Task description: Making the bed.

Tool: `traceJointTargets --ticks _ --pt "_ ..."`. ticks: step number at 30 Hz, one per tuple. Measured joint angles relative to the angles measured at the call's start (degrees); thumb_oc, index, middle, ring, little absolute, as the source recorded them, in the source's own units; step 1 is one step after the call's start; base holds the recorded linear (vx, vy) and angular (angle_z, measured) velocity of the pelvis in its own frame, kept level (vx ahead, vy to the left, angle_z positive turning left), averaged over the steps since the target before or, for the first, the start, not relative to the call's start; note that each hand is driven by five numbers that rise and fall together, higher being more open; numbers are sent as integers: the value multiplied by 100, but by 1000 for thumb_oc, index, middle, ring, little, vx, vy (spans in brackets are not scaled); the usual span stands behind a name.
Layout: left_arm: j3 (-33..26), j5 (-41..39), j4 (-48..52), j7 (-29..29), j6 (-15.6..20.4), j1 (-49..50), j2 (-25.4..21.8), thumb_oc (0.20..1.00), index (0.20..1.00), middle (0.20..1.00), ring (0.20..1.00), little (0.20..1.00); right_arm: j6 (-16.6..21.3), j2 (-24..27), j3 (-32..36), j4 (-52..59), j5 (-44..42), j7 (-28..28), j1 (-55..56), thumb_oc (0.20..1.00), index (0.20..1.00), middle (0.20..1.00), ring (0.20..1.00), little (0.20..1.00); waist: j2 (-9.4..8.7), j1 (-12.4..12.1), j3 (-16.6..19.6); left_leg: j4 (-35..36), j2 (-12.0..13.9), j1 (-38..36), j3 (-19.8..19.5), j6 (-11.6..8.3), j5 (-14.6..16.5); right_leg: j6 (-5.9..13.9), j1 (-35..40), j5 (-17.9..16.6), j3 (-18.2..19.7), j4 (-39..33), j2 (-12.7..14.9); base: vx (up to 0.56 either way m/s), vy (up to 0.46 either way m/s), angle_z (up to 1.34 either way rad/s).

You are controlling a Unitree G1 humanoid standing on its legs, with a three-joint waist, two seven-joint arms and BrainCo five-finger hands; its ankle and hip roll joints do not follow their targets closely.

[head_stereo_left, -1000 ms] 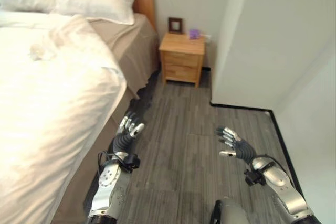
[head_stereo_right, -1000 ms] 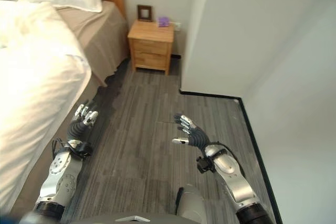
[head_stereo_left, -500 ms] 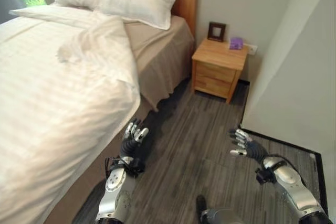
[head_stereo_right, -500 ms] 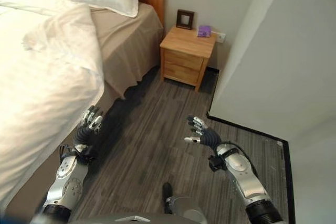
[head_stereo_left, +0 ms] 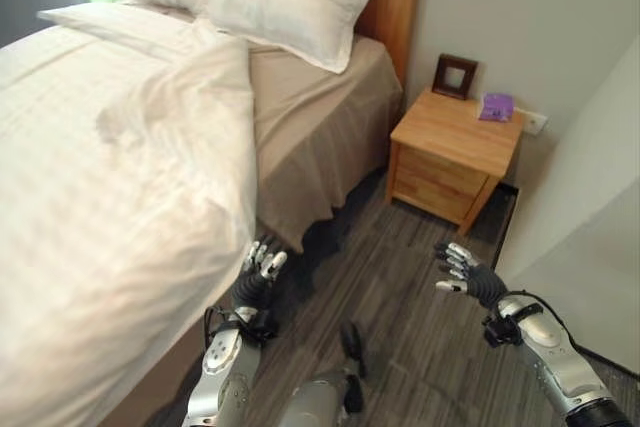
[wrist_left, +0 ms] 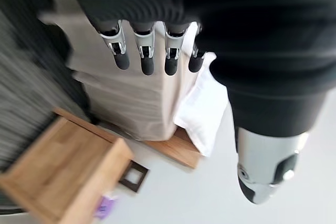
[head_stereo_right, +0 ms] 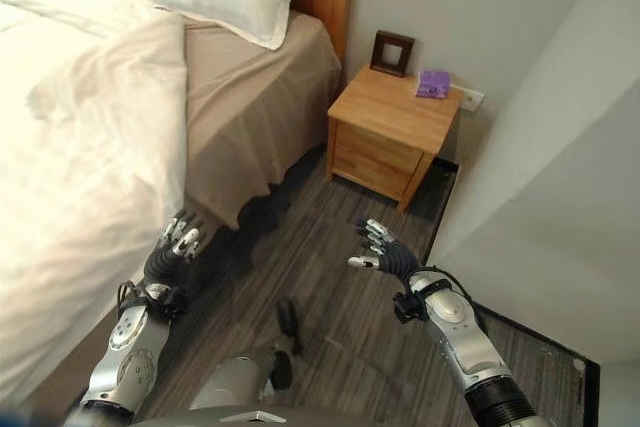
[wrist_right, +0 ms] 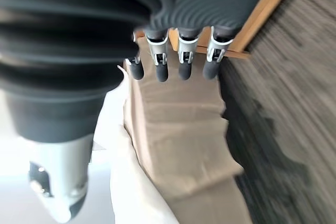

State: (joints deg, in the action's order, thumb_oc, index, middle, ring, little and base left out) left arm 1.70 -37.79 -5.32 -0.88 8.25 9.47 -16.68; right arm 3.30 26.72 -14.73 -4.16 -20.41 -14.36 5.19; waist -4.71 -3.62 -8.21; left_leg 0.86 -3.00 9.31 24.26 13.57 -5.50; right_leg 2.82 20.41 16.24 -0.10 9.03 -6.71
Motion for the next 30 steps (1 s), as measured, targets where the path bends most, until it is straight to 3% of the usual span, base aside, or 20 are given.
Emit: traceJointTargets --ticks 1,3,4,6,8,9,10,11,13,14,15,16,17,18,20,22,27,30 --pt "61 29 -4 13 -9 -38 -154 1000 1000 1000 1000 1000 4 -18 -45 24 3 16 -94 1000 1000 1000 1000 1000 -126 -13 71 -18 -47 -270 24 -181 41 172 -307 -88 -160 633 282 203 107 -54" --pt "67 43 -11 48 -11 -277 -208 1000 1000 1000 1000 1000 -1 -24 -127 118 10 63 -197 1000 1000 1000 1000 1000 -122 123 68 103 -53 -527 -42 -359 138 742 -1160 -531 -471 2501 445 184 126 -26" --pt "83 45 -29 57 -10 -388 -205 1000 1000 1000 1000 1000 3 -33 -154 248 10 60 -148 1000 1000 1000 1000 1000 -134 135 73 211 -87 -707 -86 -385 121 839 -1495 -518 -658 3081 625 172 117 -7" --pt "81 47 -54 81 -4 -607 -195 1000 1000 1000 1000 1000 16 -97 -156 385 10 42 -180 1000 1000 1000 1000 1000 -92 173 39 245 -129 -948 -280 -355 326 916 -2055 -553 -757 3777 835 263 93 23" --pt "217 82 -78 172 1 -870 -107 1000 1000 1000 1000 1000 41 -123 -161 373 17 15 -131 1000 1000 1000 1000 1000 152 510 -143 140 -127 -1366 -932 -363 547 541 -2907 -394 -967 4392 1106 382 14 134" --pt "303 90 -69 156 -18 -839 -158 1000 1000 1000 1000 1000 36 -96 -189 371 17 11 -114 1000 1000 1000 1000 1000 287 484 -184 145 -127 -1500 -1115 -460 624 510 -3252 -384 -937 4269 1257 597 -136 178" --pt "199 88 49 154 5 -773 -162 1000 1000 1000 1000 1000 38 -68 -164 358 17 -4 -139 1000 1000 1000 1000 1000 364 467 -190 96 -121 -1630 -1300 -552 774 329 -3520 -465 -999 2955 1584 312 -122 137" --pt "192 85 56 154 3 -718 -110 1000 1000 1000 1000 1000 38 -13 -161 344 16 -9 -137 1000 1000 1000 1000 1000 417 465 -202 96 -124 -1700 -1592 -624 889 363 -3683 -569 -768 2520 1541 395 -153 130" --pt "206 82 -6 168 -5 -749 -147 1000 1000 1000 1000 1000 46 -11 -117 345 10 -1 50 1000 1000 1000 1000 1000 497 605 -174 -44 23 -1634 -2095 -697 957 494 -3321 -679 273 925 1129 170 -99 144" --pt "262 81 -44 90 24 -769 -184 1000 1000 1000 1000 1000 20 19 -139 265 10 -51 102 1000 1000 1000 1000 1000 431 487 -159 65 35 -1764 -2480 -777 961 446 -3190 -1102 800 -46 988 210 -309 258" --pt "433 78 -338 62 22 -842 -258 1000 1000 1000 1000 1000 27 -3 -75 154 7 -68 159 1000 1000 1000 1000 1000 229 665 -56 -68 -39 -1750 -2984 -894 1031 407 -2840 -1863 1510 -701 993 138 -319 230" --pt "497 78 -356 36 25 -831 -265 1000 1000 1000 1000 1000 26 4 -76 127 8 -70 160 1000 1000 1000 1000 1000 124 636 -39 -95 -80 -1756 -3212 -996 1094 436 -2699 -2104 1593 -700 980 95 -270 230" --pt "559 78 -513 -5 26 -876 -268 1000 1000 1000 1000 1000 10 11 -74 74 8 -53 185 1000 1000 1000 1000 1000 -3 601 -22 -214 -108 -1778 -3555 -1099 1164 423 -2453 -2109 1551 -648 1010 -9 -227 165" --pt "692 73 -536 7 3 -864 -172 1000 1000 1000 1000 1000 -14 148 -43 56 5 -52 41 1000 1000 1000 1000 1000 49 436 39 -371 81 -1648 -3719 -1364 1262 336 -2342 -2134 1166 -814 956 -12 -255 159" --pt "666 70 -380 7 2 -683 -169 1000 1000 1000 1000 1000 13 164 145 14 -15 -48 -254 1000 1000 1000 1000 1000 177 339 34 -167 375 -1622 -3517 -1478 1204 144 -2243 -2261 824 -1096 756 -51 -265 96" --pt "638 30 -380 14 1 -653 -174 1000 1000 1000 1000 1000 53 160 222 -88 -33 13 -452 1000 1000 1000 1000 1000 172 174 27 -92 547 -1561 -3540 -1623 1116 -28 -2181 -2385 653 -1327 624 -54 -153 41" --pt "559 -21 -362 5 -3 -458 -9 1000 1000 1000 1000 1000 70 221 171 -80 -33 10 -307 1000 1000 1000 1000 1000 278 228 -59 -134 803 -1412 -3730 -1804 1029 -128 -2038 -2400 279 -1469 416 -111 -202 33" --pt "507 -27 -389 48 4 -542 77 1000 1000 1000 1000 1000 72 314 130 -72 -35 9 -215 1000 1000 1000 1000 1000 286 255 -191 -365 738 -1073 -3810 -1929 967 -182 -2093 -2380 -4 -1465 467 -133 -75 68"
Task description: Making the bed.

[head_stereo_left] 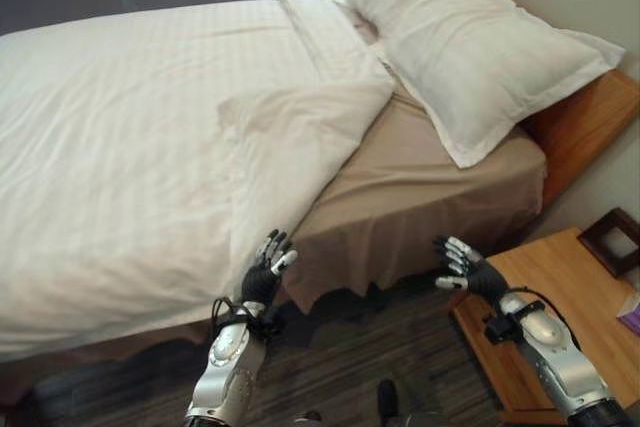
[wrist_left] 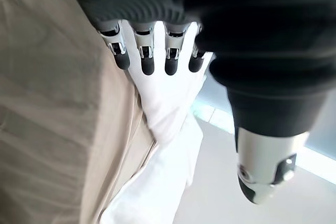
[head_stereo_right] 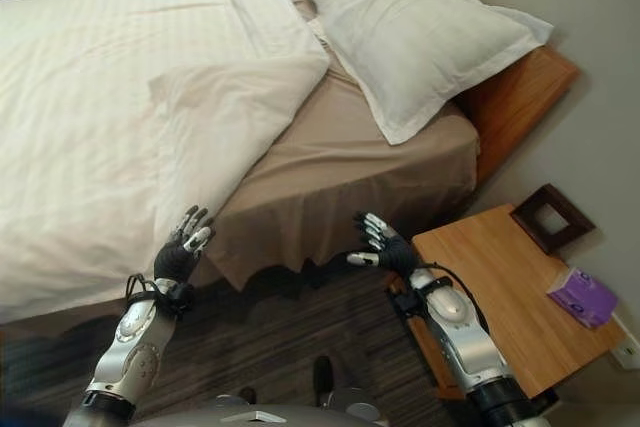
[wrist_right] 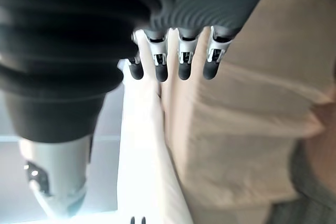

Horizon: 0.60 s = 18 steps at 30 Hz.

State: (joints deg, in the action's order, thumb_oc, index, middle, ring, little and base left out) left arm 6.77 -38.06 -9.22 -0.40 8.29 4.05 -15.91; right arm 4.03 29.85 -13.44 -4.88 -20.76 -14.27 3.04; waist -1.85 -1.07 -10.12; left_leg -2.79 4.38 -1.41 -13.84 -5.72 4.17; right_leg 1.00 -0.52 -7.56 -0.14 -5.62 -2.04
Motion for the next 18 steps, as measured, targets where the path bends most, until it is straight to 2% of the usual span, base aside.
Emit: traceJointTargets --ticks 1,2,3,4,5,6,7,8,9,10,11,12,13,15,18 --pt "11 -9 -20 13 4 -150 -9 1000 1000 1000 1000 1000 -5 94 14 8 1 1 -8 1000 1000 1000 1000 1000 -17 97 -110 -209 -53 245 193 51 -58 -18 -105 -11 -99 15 81 -174 -76 89" --pt "-23 -10 -14 15 15 -158 -19 1000 1000 1000 1000 1000 -6 93 10 10 -2 2 -52 1000 1000 1000 1000 1000 -21 63 -130 -241 -21 343 516 142 -47 -65 -231 -42 -109 87 122 -190 -77 56" --pt "-48 -20 -13 25 16 -159 -40 1000 1000 1000 1000 1000 -4 74 9 27 -9 7 -47 1000 1000 1000 1000 1000 -79 85 -166 -334 65 410 1181 459 122 -398 -358 -145 -233 165 258 -133 -56 22" --pt "-71 -80 -32 34 0 -214 -49 1000 1000 1000 1000 1000 -9 -52 42 111 -55 37 -7 1000 1000 1000 1000 1000 -286 251 -238 -937 342 564 2429 607 241 -477 -294 -184 -305 52 524 -39 17 35" --pt "-47 -128 -17 21 -2 -218 -29 1000 1000 1000 1000 1000 -13 -95 102 297 -63 42 165 1000 1000 1000 1000 1000 -353 366 -245 -1453 500 568 3154 526 292 -477 -236 -184 -428 -37 693 -13 38 44" --pt "-8 -148 -9 8 -5 -205 25 1000 1000 1000 1000 1000 -11 -87 187 492 -68 39 366 1000 1000 1000 1000 1000 -347 542 -241 -1528 414 400 3148 316 416 -358 -208 -176 -531 -32 837 25 76 38" --pt "31 -164 -4 2 -11 -199 48 1000 1000 1000 1000 1000 -2 -81 257 607 -71 41 502 1000 1000 1000 1000 1000 -220 688 -192 -1433 341 277 3142 254 458 -112 -213 -167 -620 -3 888 39 90 42" --pt "21 -165 -7 -4 -10 -246 181 1000 1000 1000 1000 1000 0 -24 349 573 -138 62 666 1000 1000 1000 1000 1000 192 899 -87 -316 190 -79 2834 244 253 391 -310 -49 -605 19 727 31 151 27" --pt "-21 -167 8 15 -13 -231 254 1000 1000 1000 1000 1000 -91 -85 333 449 -189 83 708 1000 1000 1000 1000 1000 325 848 -56 148 206 -194 2904 310 159 367 -525 -10 -508 451 686 -5 194 46" --pt "109 -162 245 1 -15 -65 65 1000 1000 1000 1000 1000 -84 -186 376 458 -193 103 878 1000 1000 1000 1000 1000 265 906 113 778 -93 -436 2605 355 -90 475 -412 88 -444 598 704 -31 179 29" --pt "133 -161 272 -6 -14 -58 -48 1000 1000 1000 1000 1000 -85 -234 404 399 -193 121 833 1000 1000 1000 1000 1000 248 876 137 847 -149 -438 2529 392 -438 380 -274 127 -402 413 733 -50 123 26" --pt "118 -160 282 1 -17 4 -108 1000 1000 1000 1000 1000 -98 -302 404 348 -196 136 788 1000 1000 1000 1000 1000 248 826 147 848 -170 -456 2555 417 -445 421 -233 81 -342 327 746 -31 49 -6" --pt "76 -116 282 1 -18 100 -152 1000 1000 1000 1000 1000 -89 -334 279 426 -235 127 772 1000 1000 1000 1000 1000 173 842 364 849 -218 -482 2559 474 -478 423 -35 -92 -323 1 771 -28 53 -12" --pt "-15 -119 291 8 -33 139 -102 1000 1000 1000 1000 1000 -76 -441 401 330 -290 245 803 1000 1000 1000 1000 1000 171 743 366 854 -194 -483 2717 471 -480 420 -23 -106 -582 -3 851 -50 45 2" --pt "-381 -118 455 45 -35 310 -72 1000 1000 1000 1000 1000 -94 -552 635 -64 -476 622 860 1000 1000 1000 1000 1000 114 506 404 850 -149 -428 2548 459 -485 411 53 -54 -916 -32 877 -53 79 36"
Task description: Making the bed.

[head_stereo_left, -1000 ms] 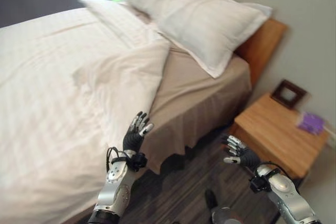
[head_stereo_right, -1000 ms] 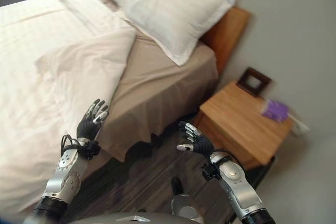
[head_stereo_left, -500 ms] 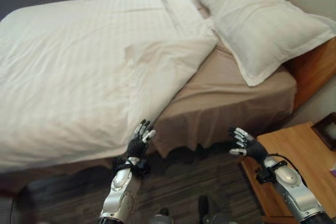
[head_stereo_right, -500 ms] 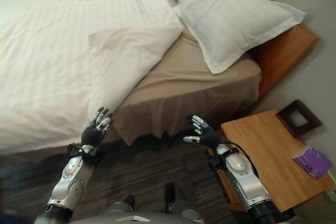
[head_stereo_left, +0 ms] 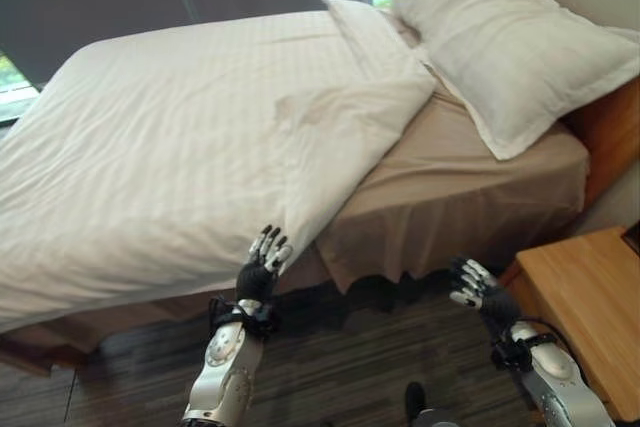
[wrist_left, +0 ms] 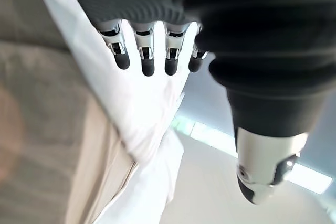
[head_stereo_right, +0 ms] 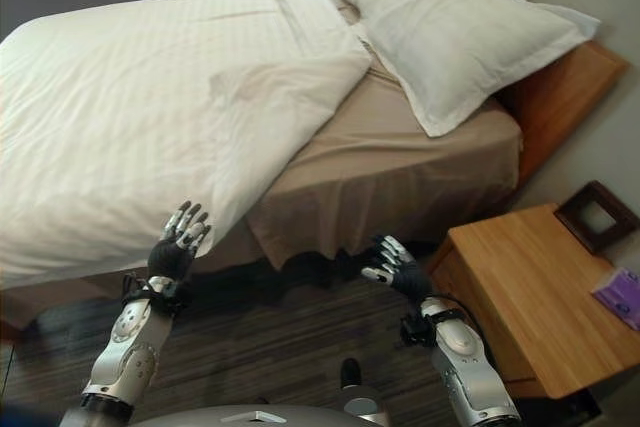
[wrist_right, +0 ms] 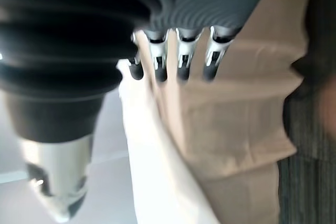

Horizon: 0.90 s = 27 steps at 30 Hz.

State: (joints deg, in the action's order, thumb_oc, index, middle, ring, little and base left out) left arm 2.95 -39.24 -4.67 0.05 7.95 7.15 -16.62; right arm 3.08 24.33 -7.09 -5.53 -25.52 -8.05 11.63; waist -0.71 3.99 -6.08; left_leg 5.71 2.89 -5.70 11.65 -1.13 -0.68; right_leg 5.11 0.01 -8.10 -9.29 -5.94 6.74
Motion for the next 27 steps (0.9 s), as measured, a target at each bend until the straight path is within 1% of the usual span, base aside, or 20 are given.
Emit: traceJointTargets --ticks 3,5,6,7,8,9,10,11,13,15,16,17,18,19,20,21,23,25,26,27 --pt "-239 0 -30 69 2 184 -12 1000 1000 1000 1000 1000 2 -25 -8 5 -195 17 -159 1000 1000 1000 1000 1000 -45 -262 35 -4 7 49 -75 -12 -14 -10 10 15 -113 29 5 -40 107 24" --pt "-247 0 -103 133 -1 230 -17 1000 1000 1000 1000 1000 -2 -9 -9 5 -193 16 -286 1000 1000 1000 1000 1000 -93 -351 47 -32 -18 65 -154 -5 -29 -12 38 16 -212 38 45 -31 98 25" --pt "-250 0 -125 163 -2 262 -26 1000 1000 1000 1000 1000 -2 -26 -9 9 -192 14 -392 1000 1000 1000 1000 1000 -112 -429 37 -36 -24 74 -152 3 -33 21 -14 59 -219 147 74 -42 161 20" --pt "-242 5 -188 175 5 258 -48 1000 1000 1000 1000 1000 -2 -62 1 -2 -192 -10 -450 1000 1000 1000 1000 1000 -152 -439 12 -98 -135 88 -148 49 32 82 -79 73 -256 369 163 -60 193 24" --pt "-163 12 -404 192 2 136 -49 1000 1000 1000 1000 1000 3 -90 1 9 -191 -8 -532 1000 1000 1000 1000 1000 -81 -408 -58 -382 -140 267 -119 237 122 213 -367 187 -287 985 264 -47 92 21" --pt "-91 13 -536 202 -4 58 -51 1000 1000 1000 1000 1000 7 -55 -3 12 -191 -9 -629 1000 1000 1000 1000 1000 11 -406 -147 -525 -110 334 -119 308 180 235 -671 203 -315 1581 323 8 37 25" --pt "-34 20 -554 191 -94 -21 -88 1000 1000 1000 1000 1000 6 -22 -130 13 -175 -67 -763 1000 1000 1000 1000 1000 165 -303 -326 -551 -52 309 -192 313 244 335 -1204 232 -253 2571 475 141 -36 25" --pt "-59 34 -453 184 -95 -28 -213 1000 1000 1000 1000 1000 1 -94 -322 22 -151 -135 -726 1000 1000 1000 1000 1000 91 -256 -396 -502 -118 298 -257 375 200 305 -1397 458 159 2807 427 199 -67 32" --pt "-72 154 -427 165 -99 -30 -362 1000 1000 1000 1000 1000 -1 -104 -395 43 -147 -195 -644 1000 1000 1000 1000 1000 32 -267 -407 -404 -183 252 -210 375 200 284 -1386 500 193 2476 471 230 -134 3" --pt "-161 194 -408 167 -94 -155 -442 1000 1000 1000 1000 1000 0 -98 -463 39 -145 -285 -609 1000 1000 1000 1000 1000 84 -238 -434 -368 -196 248 -223 330 172 338 -1318 450 248 804 446 259 -261 -8" --pt "-132 213 -406 170 -95 -232 -425 1000 1000 1000 1000 1000 -2 -99 -475 39 -143 -298 -528 1000 1000 1000 1000 1000 63 -232 -427 -328 -203 257 -280 259 157 314 -1208 431 272 396 410 275 -332 39" --pt "-74 264 -390 167 -97 -341 -406 1000 1000 1000 1000 1000 -14 -98 -494 39 -143 -296 -414 1000 1000 1000 1000 1000 22 -180 -419 -305 -204 192 -433 193 202 303 -1075 388 262 423 392 369 -404 84" --pt "-44 351 -98 147 -94 -405 -399 1000 1000 1000 1000 1000 -112 -66 -610 29 -147 -336 -490 1000 1000 1000 1000 1000 -113 -164 -276 -275 -162 -42 -608 67 311 194 -546 354 250 604 176 282 -317 80" --pt "-49 350 86 134 -47 -397 -431 1000 1000 1000 1000 1000 -90 -47 -628 23 -171 -356 -605 1000 1000 1000 1000 1000 -214 -231 -178 -266 -124 -148 -632 -38 298 -64 -233 220 235 350 37 209 -244 53" --pt "-19 349 177 136 -48 -386 -401 1000 1000 1000 1000 1000 -91 -11 -622 -16 -198 -340 -731 1000 1000 1000 1000 1000 -94 -251 -125 -302 45 -216 -631 -135 319 -61 -67 193 140 177 -121 103 -199 10" --pt "4 350 321 120 -16 -356 -423 1000 1000 1000 1000 1000 -63 6 -601 20 -200 -340 -774 1000 1000 1000 1000 1000 -45 -262 -72 -365 116 -212 -639 -192 361 -202 17 90 74 58 -223 68 -149 5" --pt "31 350 346 89 19 -430 -416 1000 1000 1000 1000 1000 28 49 -581 -48 -230 -338 -990 1000 1000 1000 1000 1000 67 -214 -46 -614 303 -23 -602 -231 335 -310 31 165 -28 40 -376 41 -157 15" --pt "96 350 324 92 20 -566 -408 1000 1000 1000 1000 1000 9 86 -570 -107 -257 -328 -998 1000 1000 1000 1000 1000 58 -234 -50 -1044 382 219 -572 -265 326 -333 58 173 -90 43 -401 22 -186 29" --pt "135 355 320 83 19 -709 -424 1000 1000 1000 1000 1000 6 170 -577 -110 -261 -341 -982 1000 1000 1000 1000 1000 1 -147 -82 -1721 398 525 -588 -322 289 -474 156 302 -226 48 -402 98 -186 36" --pt "96 364 323 87 21 -738 -446 1000 1000 1000 1000 1000 6 165 -576 -104 -261 -348 -988 1000 1000 1000 1000 1000 -43 -131 -113 -2030 415 625 -604 -336 280 -543 233 364 -241 41 -414 99 -102 24"
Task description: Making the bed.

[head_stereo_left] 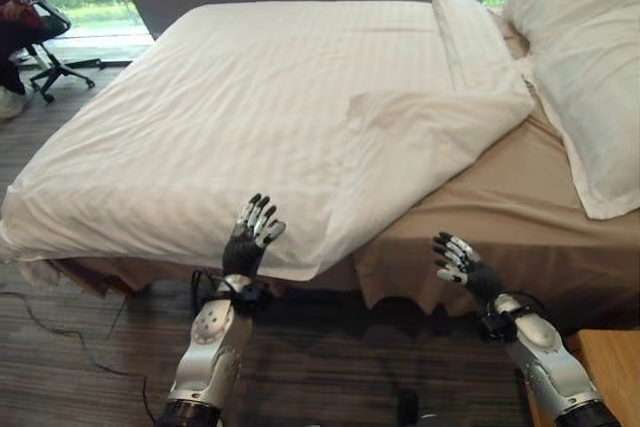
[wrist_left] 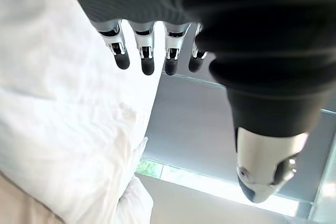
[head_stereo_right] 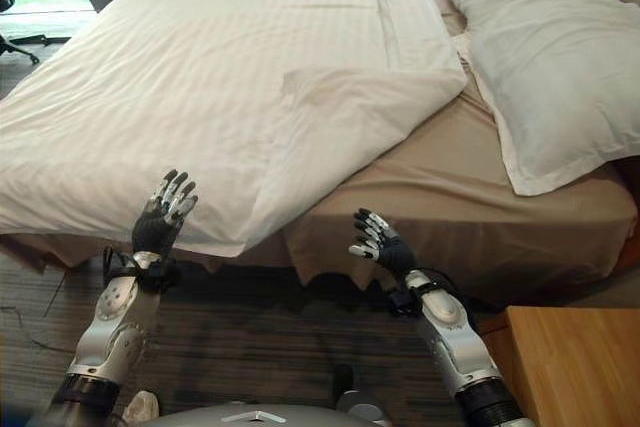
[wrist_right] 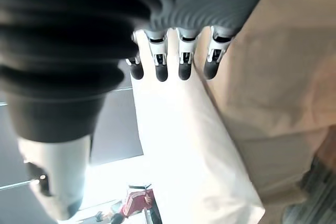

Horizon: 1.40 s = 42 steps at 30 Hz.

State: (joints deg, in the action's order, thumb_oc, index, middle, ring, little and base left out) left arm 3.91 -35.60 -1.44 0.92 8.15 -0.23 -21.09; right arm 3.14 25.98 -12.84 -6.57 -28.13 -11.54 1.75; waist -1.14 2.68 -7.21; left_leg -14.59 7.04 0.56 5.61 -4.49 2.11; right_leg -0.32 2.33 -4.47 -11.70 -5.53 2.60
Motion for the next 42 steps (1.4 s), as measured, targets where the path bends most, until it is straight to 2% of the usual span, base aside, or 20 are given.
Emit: traceJointTargets --ticks 2,4,6,7,10,11,12,13,14,15,16,18,20,22,26,30,32,35,39,42 --pt "-32 83 -16 10 0 21 -68 1000 1000 1000 1000 1000 1 18 -74 5 2 -15 14 1000 1000 1000 1000 1000 -42 1 -24 -235 88 59 66 -118 45 -124 152 90 30 -9 -7 98 -36 -5" --pt "-32 140 -11 5 -1 -66 -198 1000 1000 1000 1000 1000 -17 74 -99 4 13 -27 74 1000 1000 1000 1000 1000 -30 75 -43 460 106 -4 470 -118 44 -144 175 262 99 -34 -14 119 18 3" --pt "-32 328 1 2 3 -133 -368 1000 1000 1000 1000 1000 -29 123 -85 5 30 -56 98 1000 1000 1000 1000 1000 4 63 -70 1175 31 -63 662 -55 -39 -78 118 205 159 -13 -15 77 17 -18" --pt "-39 331 9 5 5 -138 -425 1000 1000 1000 1000 1000 -40 125 -58 5 51 -79 126 1000 1000 1000 1000 1000 47 41 -82 1305 56 -66 633 6 -98 -84 119 198 192 -13 -64 111 28 -28" --pt "-103 540 -26 6 9 -188 -492 1000 1000 1000 1000 1000 -42 116 44 -24 54 -143 345 1000 1000 1000 1000 1000 270 139 -55 1784 113 -236 630 7 -333 -79 147 282 269 -46 -224 87 36 -18" --pt "-102 557 -81 1 11 -265 -534 1000 1000 1000 1000 1000 -43 138 113 -14 46 -153 417 1000 1000 1000 1000 1000 489 205 -43 1828 128 -313 639 47 -361 -66 187 286 261 -47 -300 120 65 -15" --pt "-102 682 -467 10 10 -549 -738 1000 1000 1000 1000 1000 -63 94 110 -61 39 -188 652 1000 1000 1000 1000 1000 511 356 -78 2028 -2 -414 657 22 -520 80 188 301 307 -48 -217 140 121 -13" --pt "-108 718 -738 43 5 -674 -973 1000 1000 1000 1000 1000 -92 0 89 -55 33 -230 796 1000 1000 1000 1000 1000 493 471 -80 2025 -130 -426 673 84 -488 230 179 270 343 -47 -100 72 85 -17" --pt "-80 737 -909 43 2 -778 -1093 1000 1000 1000 1000 1000 -122 5 50 -55 35 -263 835 1000 1000 1000 1000 1000 489 572 -90 2000 -185 -458 784 125 -462 263 137 244 437 -48 -48 61 82 -34" --pt "-6 781 -1200 44 -21 -940 -1352 1000 1000 1000 1000 1000 -173 6 -75 -61 42 -319 783 1000 1000 1000 1000 1000 519 493 -84 2000 -211 -465 895 146 -444 300 103 214 523 -47 -10 8 9 -54" --pt "-52 791 -1318 61 -26 -1053 -1446 1000 1000 1000 1000 1000 -191 5 -144 -18 41 -413 796 1000 1000 1000 1000 1000 515 526 -86 2000 -244 -462 989 160 -433 329 23 188 631 -49 28 17 16 -49" --pt "115 907 -1670 43 -75 -1434 -1620 1000 1000 1000 1000 1000 -223 3 -187 -7 40 -481 856 1000 1000 1000 1000 1000 514 538 -86 2000 -267 -443 990 160 -433 348 -2 174 637 -48 53 -4 10 -18" --pt "585 1252 -2446 -33 -176 -2194 -2332 1000 1000 1000 1000 1000 -250 10 -248 11 41 -656 818 1000 1000 1000 1000 1000 491 606 -85 2001 -231 -335 1129 158 -432 350 -178 168 766 -46 9 -31 3 -26" --pt "677 1405 -3179 10 -196 -2899 -2635 1000 1000 1000 1000 1000 -260 32 -278 20 8 -687 861 1000 1000 1000 1000 1000 540 733 -95 2001 -195 -199 1178 157 -435 336 -325 115 804 -46 -28 -37 -5 -19" --pt "1022 1409 -3809 24 -203 -3795 -2857 1000 1000 1000 1000 1000 -331 138 -332 19 4 -849 964 1000 1000 1000 1000 1000 607 933 -109 2026 -147 51 1318 126 -460 320 -644 44 932 -45 -80 -11 -14 -20" --pt "1573 1148 -5284 45 -187 -4913 -2789 1000 1000 1000 1000 1000 -364 261 -395 16 -25 -884 932 1000 1000 1000 1000 1000 711 1188 -157 2002 -139 346 1496 131 -474 297 -1050 -35 1095 -47 -103 29 5 -22" --pt "1601 1016 -5752 109 -251 -5419 -2883 1000 1000 1000 1000 1000 -382 311 -424 13 -148 -883 915 1000 1000 1000 1000 1000 784 1292 -284 2002 -156 529 1611 150 -501 272 -1271 -187 1211 -16 -96 6 -12 -26" --pt "1609 916 -6026 124 -251 -5995 -3106 1000 1000 1000 1000 1000 -408 378 -462 12 -197 -884 942 1000 1000 1000 1000 1000 762 1442 -474 2002 -150 694 1741 145 -504 275 -1497 -229 1314 -16 -114 35 -29 -22" --pt "1625 880 -6452 143 -269 -6657 -3200 1000 1000 1000 1000 1000 -408 400 -448 17 -230 -881 902 1000 1000 1000 1000 1000 759 1472 -719 2003 -118 882 1895 140 -503 255 -1769 -271 1471 -16 -161 34 -36 -20" --pt "2010 886 -6470 197 -333 -7162 -3477 1000 1000 1000 1000 1000 -405 401 -384 16 -431 -865 897 1000 1000 1000 1000 1000 765 1452 -857 2003 -105 1151 1902 101 -532 234 -2043 -323 1490 -14 -176 43 -9 -7"
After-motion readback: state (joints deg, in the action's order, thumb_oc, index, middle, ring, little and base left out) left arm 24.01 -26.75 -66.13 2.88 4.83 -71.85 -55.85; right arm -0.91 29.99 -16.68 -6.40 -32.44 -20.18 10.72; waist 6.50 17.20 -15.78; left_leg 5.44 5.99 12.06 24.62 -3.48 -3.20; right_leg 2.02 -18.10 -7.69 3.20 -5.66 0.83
